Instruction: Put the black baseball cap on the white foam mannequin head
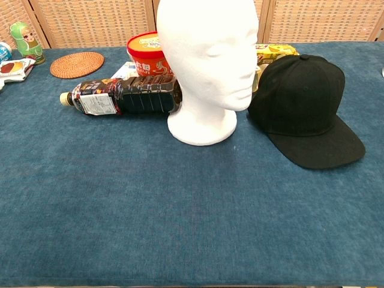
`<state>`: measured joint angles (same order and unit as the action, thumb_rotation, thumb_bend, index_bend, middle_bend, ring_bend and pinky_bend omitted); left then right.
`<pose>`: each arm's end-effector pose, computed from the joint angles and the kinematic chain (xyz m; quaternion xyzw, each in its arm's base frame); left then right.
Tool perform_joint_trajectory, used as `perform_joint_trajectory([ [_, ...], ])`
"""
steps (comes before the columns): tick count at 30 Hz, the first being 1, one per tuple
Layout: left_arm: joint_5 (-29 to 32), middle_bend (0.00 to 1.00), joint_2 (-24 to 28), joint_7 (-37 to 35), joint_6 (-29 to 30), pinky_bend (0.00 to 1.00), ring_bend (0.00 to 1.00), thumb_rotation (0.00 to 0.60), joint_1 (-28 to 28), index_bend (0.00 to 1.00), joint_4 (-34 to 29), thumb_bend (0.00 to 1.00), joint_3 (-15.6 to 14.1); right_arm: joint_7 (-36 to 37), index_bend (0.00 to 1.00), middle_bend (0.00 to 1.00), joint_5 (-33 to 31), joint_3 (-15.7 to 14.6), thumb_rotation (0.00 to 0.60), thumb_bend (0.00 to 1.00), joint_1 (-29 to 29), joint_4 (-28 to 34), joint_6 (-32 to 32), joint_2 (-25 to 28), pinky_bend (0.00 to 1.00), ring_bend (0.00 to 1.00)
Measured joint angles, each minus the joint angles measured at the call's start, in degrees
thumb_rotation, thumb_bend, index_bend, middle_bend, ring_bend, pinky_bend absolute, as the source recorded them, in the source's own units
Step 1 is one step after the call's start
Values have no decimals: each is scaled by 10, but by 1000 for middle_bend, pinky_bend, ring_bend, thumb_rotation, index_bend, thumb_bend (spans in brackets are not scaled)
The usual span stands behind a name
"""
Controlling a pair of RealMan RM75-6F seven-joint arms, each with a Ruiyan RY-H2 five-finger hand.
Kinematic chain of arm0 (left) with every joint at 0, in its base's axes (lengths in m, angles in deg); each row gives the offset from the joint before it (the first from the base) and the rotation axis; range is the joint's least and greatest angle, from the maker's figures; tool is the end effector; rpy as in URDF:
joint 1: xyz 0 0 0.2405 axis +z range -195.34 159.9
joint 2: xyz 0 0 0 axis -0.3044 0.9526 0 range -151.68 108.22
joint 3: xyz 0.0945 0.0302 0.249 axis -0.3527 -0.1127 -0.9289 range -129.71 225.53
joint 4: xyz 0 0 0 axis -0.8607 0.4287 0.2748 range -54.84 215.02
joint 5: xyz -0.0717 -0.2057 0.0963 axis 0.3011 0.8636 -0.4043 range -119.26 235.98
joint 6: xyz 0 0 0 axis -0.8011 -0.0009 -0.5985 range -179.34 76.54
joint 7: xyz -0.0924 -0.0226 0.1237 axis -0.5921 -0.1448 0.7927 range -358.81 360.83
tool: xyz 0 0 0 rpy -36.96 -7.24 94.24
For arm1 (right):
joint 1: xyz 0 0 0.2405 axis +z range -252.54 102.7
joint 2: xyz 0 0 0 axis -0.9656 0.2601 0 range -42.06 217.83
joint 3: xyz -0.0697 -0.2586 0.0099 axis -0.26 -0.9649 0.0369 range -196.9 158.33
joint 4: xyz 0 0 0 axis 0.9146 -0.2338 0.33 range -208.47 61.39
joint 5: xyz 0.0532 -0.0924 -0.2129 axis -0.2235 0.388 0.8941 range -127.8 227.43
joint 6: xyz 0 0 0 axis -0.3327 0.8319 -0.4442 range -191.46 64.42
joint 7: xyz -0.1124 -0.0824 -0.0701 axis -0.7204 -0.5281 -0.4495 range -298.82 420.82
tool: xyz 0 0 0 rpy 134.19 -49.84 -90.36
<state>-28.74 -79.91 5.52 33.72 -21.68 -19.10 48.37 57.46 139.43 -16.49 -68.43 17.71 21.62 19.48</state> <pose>-0.3195 0.1798 0.1538 -0.6177 -0.3802 -0.3572 0.5884 -0.3135 -0.2042 0.1112 0.6200 -0.3626 0.4071 0.5643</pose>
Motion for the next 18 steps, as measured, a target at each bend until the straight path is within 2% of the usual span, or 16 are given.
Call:
perform_joint_trajectory([
  [18,-11,39,16,-2,8,121,0,600,-2,182,-12,255,4,6,253,255,3,-1,600,241,-1,-4,3,-3,265,290],
])
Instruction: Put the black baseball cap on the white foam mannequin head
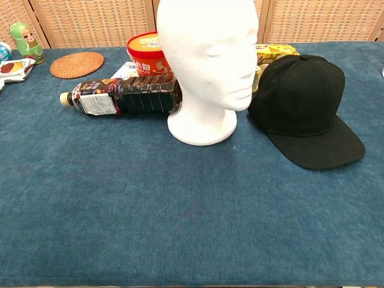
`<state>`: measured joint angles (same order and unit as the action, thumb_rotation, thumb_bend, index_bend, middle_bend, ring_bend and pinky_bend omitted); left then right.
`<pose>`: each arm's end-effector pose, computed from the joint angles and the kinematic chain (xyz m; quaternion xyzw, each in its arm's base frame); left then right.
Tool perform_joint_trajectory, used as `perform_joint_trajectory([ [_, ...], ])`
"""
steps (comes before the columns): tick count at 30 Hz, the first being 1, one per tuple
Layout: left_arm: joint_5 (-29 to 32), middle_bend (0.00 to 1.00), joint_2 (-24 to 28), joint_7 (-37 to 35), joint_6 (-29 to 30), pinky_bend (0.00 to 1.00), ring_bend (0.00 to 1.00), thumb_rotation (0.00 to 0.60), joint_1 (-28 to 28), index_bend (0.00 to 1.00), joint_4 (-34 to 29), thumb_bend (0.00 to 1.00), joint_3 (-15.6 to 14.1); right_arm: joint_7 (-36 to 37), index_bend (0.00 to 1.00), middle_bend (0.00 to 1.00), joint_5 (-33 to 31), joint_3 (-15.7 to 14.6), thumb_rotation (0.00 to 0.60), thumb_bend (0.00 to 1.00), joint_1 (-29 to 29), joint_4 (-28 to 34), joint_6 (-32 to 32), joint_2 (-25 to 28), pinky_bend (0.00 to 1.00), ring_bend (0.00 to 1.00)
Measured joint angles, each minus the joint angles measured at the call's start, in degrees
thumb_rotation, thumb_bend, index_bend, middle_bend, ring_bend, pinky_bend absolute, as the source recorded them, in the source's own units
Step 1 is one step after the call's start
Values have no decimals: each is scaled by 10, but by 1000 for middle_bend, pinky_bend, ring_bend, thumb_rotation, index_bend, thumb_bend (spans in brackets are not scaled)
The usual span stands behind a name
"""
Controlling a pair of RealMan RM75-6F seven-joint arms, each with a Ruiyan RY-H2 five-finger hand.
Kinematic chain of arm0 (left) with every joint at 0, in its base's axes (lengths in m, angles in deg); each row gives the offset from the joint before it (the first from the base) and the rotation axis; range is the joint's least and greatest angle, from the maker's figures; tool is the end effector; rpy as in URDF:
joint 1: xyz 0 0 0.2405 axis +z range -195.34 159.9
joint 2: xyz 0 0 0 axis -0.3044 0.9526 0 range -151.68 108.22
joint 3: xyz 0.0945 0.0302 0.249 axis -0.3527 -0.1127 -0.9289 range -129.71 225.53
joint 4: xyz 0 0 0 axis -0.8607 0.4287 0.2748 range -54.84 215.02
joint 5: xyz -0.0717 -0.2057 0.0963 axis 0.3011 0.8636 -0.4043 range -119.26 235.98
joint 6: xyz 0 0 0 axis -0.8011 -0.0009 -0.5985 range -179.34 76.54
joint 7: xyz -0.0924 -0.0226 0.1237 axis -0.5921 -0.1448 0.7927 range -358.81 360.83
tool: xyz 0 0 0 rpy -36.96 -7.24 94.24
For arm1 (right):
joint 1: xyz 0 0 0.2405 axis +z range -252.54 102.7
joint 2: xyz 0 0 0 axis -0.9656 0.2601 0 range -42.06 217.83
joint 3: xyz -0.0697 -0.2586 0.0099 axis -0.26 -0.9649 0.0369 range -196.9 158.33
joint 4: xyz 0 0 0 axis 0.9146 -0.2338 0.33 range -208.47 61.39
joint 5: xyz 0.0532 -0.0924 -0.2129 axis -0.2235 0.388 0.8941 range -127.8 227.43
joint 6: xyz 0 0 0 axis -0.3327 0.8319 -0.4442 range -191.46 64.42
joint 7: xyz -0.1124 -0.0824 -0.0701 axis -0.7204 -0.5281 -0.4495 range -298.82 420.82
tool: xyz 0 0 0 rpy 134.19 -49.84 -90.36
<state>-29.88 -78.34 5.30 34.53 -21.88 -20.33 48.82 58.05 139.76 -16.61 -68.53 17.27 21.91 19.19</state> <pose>-0.3117 0.1825 0.1625 -0.6204 -0.3676 -0.3682 0.5868 -0.3141 -0.2032 0.1103 0.6191 -0.3635 0.4105 0.5622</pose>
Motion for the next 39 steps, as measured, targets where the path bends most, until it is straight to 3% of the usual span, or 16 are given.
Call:
perform_joint_trajectory([
  [13,-5,40,19,-5,7,121,0,600,-1,182,-12,254,4,2,253,258,15,-3,600,241,12,-1,-11,-5,271,294],
  [21,-11,40,38,-10,13,122,0,600,-3,182,-23,256,10,6,258,320,36,1,600,242,40,-7,-30,-25,328,378],
  [27,-19,41,52,-13,17,122,0,600,-6,182,-28,254,13,7,316,415,43,11,600,241,67,-22,-50,-50,447,487],
  [35,-21,41,65,-20,16,121,0,600,-9,182,-30,254,15,-16,412,633,42,26,600,164,102,-54,-76,-90,735,736],
  [39,-21,41,66,-25,14,122,0,600,-11,183,-27,255,15,-37,463,708,40,32,600,145,114,-70,-79,-110,795,803],
])
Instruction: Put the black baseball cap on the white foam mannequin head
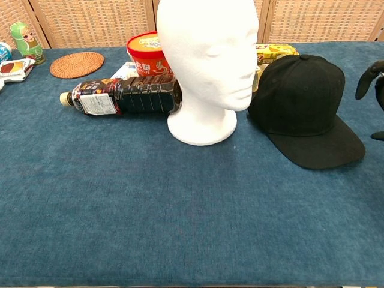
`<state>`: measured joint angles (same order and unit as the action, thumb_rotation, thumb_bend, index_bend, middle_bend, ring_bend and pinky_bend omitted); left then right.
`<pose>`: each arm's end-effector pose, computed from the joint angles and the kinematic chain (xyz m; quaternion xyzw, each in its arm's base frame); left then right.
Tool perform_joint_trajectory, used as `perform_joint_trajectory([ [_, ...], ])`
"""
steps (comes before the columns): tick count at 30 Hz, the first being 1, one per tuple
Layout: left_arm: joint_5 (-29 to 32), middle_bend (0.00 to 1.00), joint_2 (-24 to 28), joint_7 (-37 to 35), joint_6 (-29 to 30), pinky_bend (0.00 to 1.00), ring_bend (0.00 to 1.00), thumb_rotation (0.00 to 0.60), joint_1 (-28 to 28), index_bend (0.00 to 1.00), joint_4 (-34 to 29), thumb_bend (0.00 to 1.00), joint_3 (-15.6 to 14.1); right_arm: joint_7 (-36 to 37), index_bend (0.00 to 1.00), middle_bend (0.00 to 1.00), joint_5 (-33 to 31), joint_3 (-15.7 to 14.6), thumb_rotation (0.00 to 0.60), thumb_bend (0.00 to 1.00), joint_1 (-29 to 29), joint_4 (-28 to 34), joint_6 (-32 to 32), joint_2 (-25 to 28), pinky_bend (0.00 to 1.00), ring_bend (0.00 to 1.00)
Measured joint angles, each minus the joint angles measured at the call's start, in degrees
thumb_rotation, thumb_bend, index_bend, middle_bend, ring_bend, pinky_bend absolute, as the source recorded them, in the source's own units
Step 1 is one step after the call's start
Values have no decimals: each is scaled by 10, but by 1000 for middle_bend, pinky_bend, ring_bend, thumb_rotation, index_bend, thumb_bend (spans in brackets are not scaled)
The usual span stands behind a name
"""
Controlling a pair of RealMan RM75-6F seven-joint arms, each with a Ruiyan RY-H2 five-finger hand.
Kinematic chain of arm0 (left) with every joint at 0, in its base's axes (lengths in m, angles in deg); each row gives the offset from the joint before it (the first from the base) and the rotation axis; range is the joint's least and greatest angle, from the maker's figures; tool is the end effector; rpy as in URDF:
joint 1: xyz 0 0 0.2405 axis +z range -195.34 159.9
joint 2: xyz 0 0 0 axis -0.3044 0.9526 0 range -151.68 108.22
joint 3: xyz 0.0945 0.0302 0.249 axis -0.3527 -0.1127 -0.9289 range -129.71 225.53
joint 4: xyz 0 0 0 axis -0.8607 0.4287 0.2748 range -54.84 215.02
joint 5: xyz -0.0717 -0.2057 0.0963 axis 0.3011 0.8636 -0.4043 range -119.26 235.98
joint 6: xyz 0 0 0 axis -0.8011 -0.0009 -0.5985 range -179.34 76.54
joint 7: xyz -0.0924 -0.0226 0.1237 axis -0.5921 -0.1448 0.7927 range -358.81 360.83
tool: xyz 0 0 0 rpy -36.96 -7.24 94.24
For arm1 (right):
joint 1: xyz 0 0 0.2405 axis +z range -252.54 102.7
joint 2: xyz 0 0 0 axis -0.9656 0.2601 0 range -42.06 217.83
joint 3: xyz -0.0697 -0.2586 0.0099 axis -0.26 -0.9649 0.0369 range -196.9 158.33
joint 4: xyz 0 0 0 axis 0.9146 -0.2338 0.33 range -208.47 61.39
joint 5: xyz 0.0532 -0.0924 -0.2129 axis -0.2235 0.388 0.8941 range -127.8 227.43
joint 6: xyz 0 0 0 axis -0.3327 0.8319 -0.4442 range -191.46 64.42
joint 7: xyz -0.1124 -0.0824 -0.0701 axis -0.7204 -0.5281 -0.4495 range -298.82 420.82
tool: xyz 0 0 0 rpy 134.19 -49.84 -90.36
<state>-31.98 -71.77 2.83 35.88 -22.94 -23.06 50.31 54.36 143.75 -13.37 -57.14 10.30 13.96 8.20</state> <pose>-0.2947 0.1933 0.1982 -0.6298 -0.3314 -0.3887 0.5852 -0.2573 -0.2706 0.0416 0.6873 -0.3017 0.4481 0.4855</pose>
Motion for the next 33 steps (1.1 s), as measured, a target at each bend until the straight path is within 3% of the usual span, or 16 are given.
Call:
perform_joint_trajectory([
  [15,-4,41,2,-13,1,122,0,600,-1,183,8,254,-1,-71,523,766,-21,-7,600,116,18,-29,-31,-42,822,843],
  [33,-2,41,4,-23,5,121,0,600,6,183,13,255,-7,-64,526,776,-24,-28,600,107,31,-127,-41,-99,840,847],
])
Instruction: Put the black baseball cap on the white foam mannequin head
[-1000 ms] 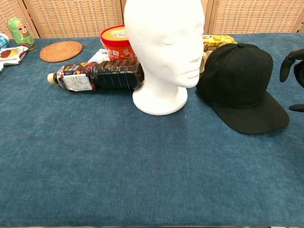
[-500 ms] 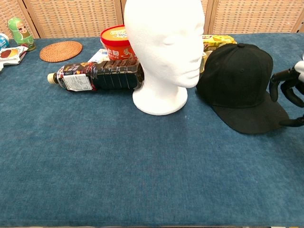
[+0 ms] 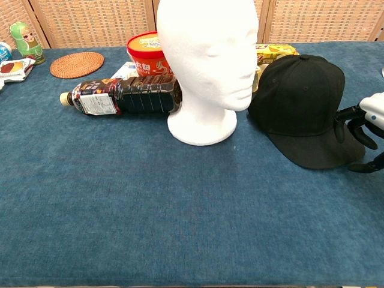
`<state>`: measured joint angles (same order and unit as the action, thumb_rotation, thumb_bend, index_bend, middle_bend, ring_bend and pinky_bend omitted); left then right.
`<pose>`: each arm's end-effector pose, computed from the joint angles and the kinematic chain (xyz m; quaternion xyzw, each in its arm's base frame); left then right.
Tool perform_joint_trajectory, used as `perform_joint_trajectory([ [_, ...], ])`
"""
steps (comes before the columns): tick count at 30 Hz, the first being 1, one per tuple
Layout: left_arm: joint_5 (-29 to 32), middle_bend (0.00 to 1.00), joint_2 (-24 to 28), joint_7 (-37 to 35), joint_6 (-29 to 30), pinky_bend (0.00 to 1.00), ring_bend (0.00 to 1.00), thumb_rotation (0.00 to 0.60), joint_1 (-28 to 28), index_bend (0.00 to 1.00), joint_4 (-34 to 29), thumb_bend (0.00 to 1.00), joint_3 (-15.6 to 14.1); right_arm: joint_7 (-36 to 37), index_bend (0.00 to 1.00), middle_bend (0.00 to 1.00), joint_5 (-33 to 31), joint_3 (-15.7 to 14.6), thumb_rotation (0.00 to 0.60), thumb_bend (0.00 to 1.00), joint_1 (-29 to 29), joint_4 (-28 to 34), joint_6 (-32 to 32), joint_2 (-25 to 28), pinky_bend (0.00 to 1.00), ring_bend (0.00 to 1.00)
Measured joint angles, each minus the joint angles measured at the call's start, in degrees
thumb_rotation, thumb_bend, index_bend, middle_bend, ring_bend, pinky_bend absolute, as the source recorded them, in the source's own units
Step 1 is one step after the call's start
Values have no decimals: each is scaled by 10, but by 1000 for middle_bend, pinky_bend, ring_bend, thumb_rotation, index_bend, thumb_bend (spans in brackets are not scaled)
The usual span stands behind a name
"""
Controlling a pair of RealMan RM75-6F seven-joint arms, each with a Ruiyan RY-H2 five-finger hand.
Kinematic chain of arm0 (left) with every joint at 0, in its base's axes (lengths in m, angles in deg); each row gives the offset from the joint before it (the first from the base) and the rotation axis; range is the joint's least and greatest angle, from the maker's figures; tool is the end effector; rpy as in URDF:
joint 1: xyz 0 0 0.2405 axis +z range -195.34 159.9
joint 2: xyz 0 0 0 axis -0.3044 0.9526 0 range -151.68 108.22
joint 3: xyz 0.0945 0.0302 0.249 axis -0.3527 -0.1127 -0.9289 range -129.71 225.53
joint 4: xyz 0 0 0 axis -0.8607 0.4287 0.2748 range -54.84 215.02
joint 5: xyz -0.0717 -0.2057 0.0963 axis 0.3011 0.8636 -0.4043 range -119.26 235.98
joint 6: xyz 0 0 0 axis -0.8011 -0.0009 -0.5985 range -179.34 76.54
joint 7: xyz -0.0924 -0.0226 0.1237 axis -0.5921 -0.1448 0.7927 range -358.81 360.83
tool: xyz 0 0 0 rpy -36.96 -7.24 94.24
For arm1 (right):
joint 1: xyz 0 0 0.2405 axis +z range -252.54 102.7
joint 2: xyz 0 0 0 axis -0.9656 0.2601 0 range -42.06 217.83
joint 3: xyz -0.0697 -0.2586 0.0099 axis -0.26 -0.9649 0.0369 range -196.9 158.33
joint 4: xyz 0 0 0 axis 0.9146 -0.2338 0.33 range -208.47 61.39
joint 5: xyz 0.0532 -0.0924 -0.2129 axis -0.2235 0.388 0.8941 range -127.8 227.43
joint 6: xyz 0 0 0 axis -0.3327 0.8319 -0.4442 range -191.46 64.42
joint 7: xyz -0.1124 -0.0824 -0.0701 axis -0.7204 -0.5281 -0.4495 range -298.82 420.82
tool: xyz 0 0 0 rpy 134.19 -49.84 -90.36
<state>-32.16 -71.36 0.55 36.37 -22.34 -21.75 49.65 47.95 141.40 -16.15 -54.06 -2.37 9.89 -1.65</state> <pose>-0.3023 0.1881 0.2025 -0.6269 -0.3387 -0.3875 0.5849 -0.2756 -0.2804 -0.0169 0.7350 -0.2694 0.3741 0.4974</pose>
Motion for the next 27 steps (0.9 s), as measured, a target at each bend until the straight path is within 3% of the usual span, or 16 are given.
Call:
perform_joint_trajectory([
  [27,3,41,1,-14,12,121,0,600,11,183,11,254,-3,27,522,758,-2,2,600,106,15,-76,15,-57,844,840],
])
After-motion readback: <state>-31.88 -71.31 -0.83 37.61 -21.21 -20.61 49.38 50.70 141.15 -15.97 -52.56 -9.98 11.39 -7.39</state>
